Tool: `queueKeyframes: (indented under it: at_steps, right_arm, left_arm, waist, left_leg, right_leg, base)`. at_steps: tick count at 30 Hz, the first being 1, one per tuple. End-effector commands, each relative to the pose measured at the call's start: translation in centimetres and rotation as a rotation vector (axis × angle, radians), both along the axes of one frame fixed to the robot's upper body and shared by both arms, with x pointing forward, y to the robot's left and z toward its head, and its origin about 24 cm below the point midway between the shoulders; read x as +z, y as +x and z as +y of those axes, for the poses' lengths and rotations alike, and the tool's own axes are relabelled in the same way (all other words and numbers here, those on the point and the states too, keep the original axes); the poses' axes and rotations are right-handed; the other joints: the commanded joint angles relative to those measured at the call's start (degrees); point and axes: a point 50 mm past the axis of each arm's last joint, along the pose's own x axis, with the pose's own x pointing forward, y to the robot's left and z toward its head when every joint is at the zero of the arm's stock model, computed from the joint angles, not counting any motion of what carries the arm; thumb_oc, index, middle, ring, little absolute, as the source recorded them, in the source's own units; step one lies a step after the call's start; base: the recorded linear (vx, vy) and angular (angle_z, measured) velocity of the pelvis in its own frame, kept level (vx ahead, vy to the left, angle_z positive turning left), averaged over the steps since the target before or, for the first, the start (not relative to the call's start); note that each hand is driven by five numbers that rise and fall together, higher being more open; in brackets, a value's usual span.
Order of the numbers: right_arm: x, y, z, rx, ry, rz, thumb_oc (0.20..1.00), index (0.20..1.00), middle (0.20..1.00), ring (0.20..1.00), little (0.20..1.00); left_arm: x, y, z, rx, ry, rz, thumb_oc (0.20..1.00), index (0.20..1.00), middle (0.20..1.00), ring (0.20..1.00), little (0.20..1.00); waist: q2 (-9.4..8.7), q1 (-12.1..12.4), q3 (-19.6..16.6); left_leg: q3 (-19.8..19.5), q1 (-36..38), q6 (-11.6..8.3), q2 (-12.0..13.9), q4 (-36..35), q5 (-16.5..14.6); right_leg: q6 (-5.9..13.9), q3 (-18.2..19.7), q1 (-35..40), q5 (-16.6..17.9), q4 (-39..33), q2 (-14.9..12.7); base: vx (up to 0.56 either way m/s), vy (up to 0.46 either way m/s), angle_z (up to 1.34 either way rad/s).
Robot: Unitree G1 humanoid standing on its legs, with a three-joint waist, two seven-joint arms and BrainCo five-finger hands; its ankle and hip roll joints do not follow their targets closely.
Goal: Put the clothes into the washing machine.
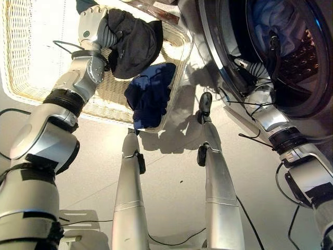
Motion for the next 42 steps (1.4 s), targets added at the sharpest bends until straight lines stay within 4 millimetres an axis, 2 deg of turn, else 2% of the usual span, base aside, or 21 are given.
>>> queueKeyframes:
  at_steps: [1, 8, 13, 15, 16, 19, 22, 27, 29, 34, 35, 37, 42]
  right_arm:
    - [2.6, -1.4, 0.0, 0.030, -0.070, -0.134, 1.000, 1.000, 1.000, 1.000, 1.000]
    - [2.6, -1.8, 0.6, 0.058, -0.059, -0.154, 1.000, 1.000, 1.000, 1.000, 1.000]
    - [2.2, -2.3, 1.4, 0.168, -0.001, -0.183, 1.000, 1.000, 1.000, 1.000, 1.000]
    - [1.4, -2.8, 2.0, 0.289, 0.064, -0.184, 1.000, 1.000, 1.000, 1.000, 1.000]
    - [0.6, -3.2, 2.3, 0.358, 0.111, -0.185, 1.000, 1.000, 1.000, 1.000, 1.000]
    - [-0.5, -3.9, 2.7, 0.449, 0.196, -0.192, 1.000, 1.000, 1.000, 1.000, 1.000]
    - [-1.8, -4.5, 3.3, 0.567, 0.343, -0.191, 1.000, 1.000, 1.000, 1.000, 1.000]
    - [-2.5, -5.3, 4.2, 0.672, 0.440, -0.193, 1.000, 1.000, 1.000, 1.000, 1.000]
    - [-2.7, -5.9, 5.1, 0.764, 0.484, -0.199, 1.000, 1.000, 1.000, 1.000, 1.000]
    - [-2.5, -6.7, 7.1, 1.012, 0.544, -0.150, 1.000, 1.000, 1.000, 1.000, 1.000]
    - [-2.6, -6.7, 7.1, 1.020, 0.548, -0.145, 1.000, 1.000, 1.000, 1.000, 1.000]
    - [-2.6, -7.0, 8.4, 1.161, 0.538, -0.086, 1.000, 1.000, 1.000, 1.000, 1.000]
    - [-2.8, -7.7, 10.2, 1.387, 0.531, 0.035, 1.000, 1.000, 1.000, 1.000, 1.000]
  left_arm:
    - [-7.1, 1.5, 0.1, 0.009, -0.042, 0.342, 0.200, 0.200, 0.200, 0.200, 0.200]
    - [-7.7, 1.3, 0.2, -0.028, -0.110, 0.305, 0.200, 0.200, 0.200, 0.200, 0.200]
    - [-6.5, 0.5, -0.5, -0.172, -0.312, 0.084, 0.200, 0.200, 0.200, 0.200, 0.200]
    - [-6.0, -0.7, -0.8, -0.265, -0.449, -0.111, 0.200, 0.200, 0.200, 0.200, 0.200]
    - [-6.1, -1.4, -0.9, -0.295, -0.507, -0.201, 0.200, 0.200, 0.200, 0.200, 0.200]
    - [-7.2, -2.4, -1.4, -0.341, -0.570, -0.306, 0.200, 0.200, 0.200, 0.200, 0.200]
    - [-8.6, -4.2, -3.1, -0.429, -0.619, -0.458, 0.200, 0.200, 0.200, 0.200, 0.200]
    - [-9.0, -5.9, -5.6, -0.532, -0.603, -0.575, 0.200, 0.200, 0.200, 0.200, 0.200]
    - [-8.8, -7.2, -7.3, -0.605, -0.555, -0.647, 0.200, 0.200, 0.200, 0.200, 0.200]
    - [-7.8, -8.8, -9.5, -0.711, -0.450, -0.710, 0.200, 0.200, 0.200, 0.200, 0.200]
    - [-7.8, -8.8, -9.5, -0.712, -0.449, -0.709, 0.200, 0.200, 0.200, 0.200, 0.200]
    - [-7.4, -9.3, -10.2, -0.742, -0.426, -0.719, 0.200, 0.200, 0.200, 0.200, 0.200]
    - [-7.1, -9.8, -10.6, -0.772, -0.395, -0.711, 0.200, 0.200, 0.200, 0.200, 0.200]
  waist:
    - [2.44, -2.42, 0.09]
    - [2.27, -2.34, 0.09]
    - [2.17, -1.94, 0.09]
    - [2.15, -1.42, 0.09]
    - [2.04, -1.00, 0.09]
    - [1.82, -0.40, 0.09]
    - [1.51, 0.50, 0.09]
    - [1.23, 1.03, 0.09]
    - [1.04, 1.21, 0.09]
    - [0.92, 1.25, 0.09]
    - [0.91, 1.26, 0.09]
    - [0.86, 1.34, 0.09]
    - [0.70, 1.49, 0.09]
  left_leg:
    - [-1.44, -1.20, 3.19, -1.89, 0.34, 0.48]
    - [-1.52, -0.90, 3.19, -1.77, 0.17, 0.51]
    - [-1.89, -0.89, 3.18, -1.74, -0.28, 0.52]
    - [-2.24, -0.76, 3.25, -1.89, -0.43, 0.47]
    - [-2.57, -0.72, 3.28, -2.05, -0.59, 0.36]
    - [-3.16, -0.67, 3.42, -2.43, -0.62, 0.21]
    - [-3.72, -0.66, 3.80, -2.89, -0.88, 0.12]
    - [-4.25, -0.69, 4.25, -3.19, -1.06, 0.10]
    - [-4.54, -0.83, 4.52, -3.39, -1.11, 0.24]
    - [-4.57, -0.28, 4.86, -3.83, -1.13, 0.59]
    - [-4.57, -0.24, 4.87, -3.84, -1.15, 0.61]
    - [-4.61, -0.14, 4.89, -3.91, -1.15, 0.95]
    - [-4.75, 0.13, 4.92, -4.19, -0.81, 1.28]
  right_leg:
    - [3.98, -1.43, 0.29, -3.61, 5.19, 2.06]
    - [3.92, -1.41, 0.75, -3.85, 5.09, 2.10]
    - [3.83, -1.60, 0.85, -4.07, 4.88, 2.01]
    - [3.75, -1.82, 1.05, -4.25, 4.94, 2.01]
    - [3.78, -1.99, 1.07, -4.45, 5.05, 2.00]
    - [3.73, -2.46, 1.27, -4.37, 5.03, 1.95]
    - [3.74, -3.17, 1.37, -4.21, 5.17, 1.90]
    - [3.66, -3.64, 1.37, -4.12, 5.48, 1.70]
    - [3.71, -3.82, 1.18, -3.83, 5.64, 1.52]
    - [3.97, -4.11, 1.63, -3.02, 5.43, 1.00]
    - [3.98, -4.11, 1.67, -2.99, 5.41, 0.99]
    - [4.14, -4.19, 1.85, -2.68, 5.35, 0.72]
    - [4.30, -4.52, 2.12, -2.29, 5.51, 0.45]
  base:
    - [0.00, 0.000, 0.00]
    - [0.00, 0.000, 0.00]
    - [0.00, -0.013, 0.00]
    - [0.00, -0.050, 0.00]
    - [0.00, -0.053, -0.01]
    - [-0.01, -0.060, 0.02]
    - [0.00, -0.055, 0.02]
    - [0.00, -0.036, 0.03]
    - [0.01, -0.051, 0.03]
    - [0.01, -0.021, 0.00]
    - [0.00, 0.000, 0.00]
    - [0.00, -0.016, 0.00]
    - [0.00, -0.011, 0.01]
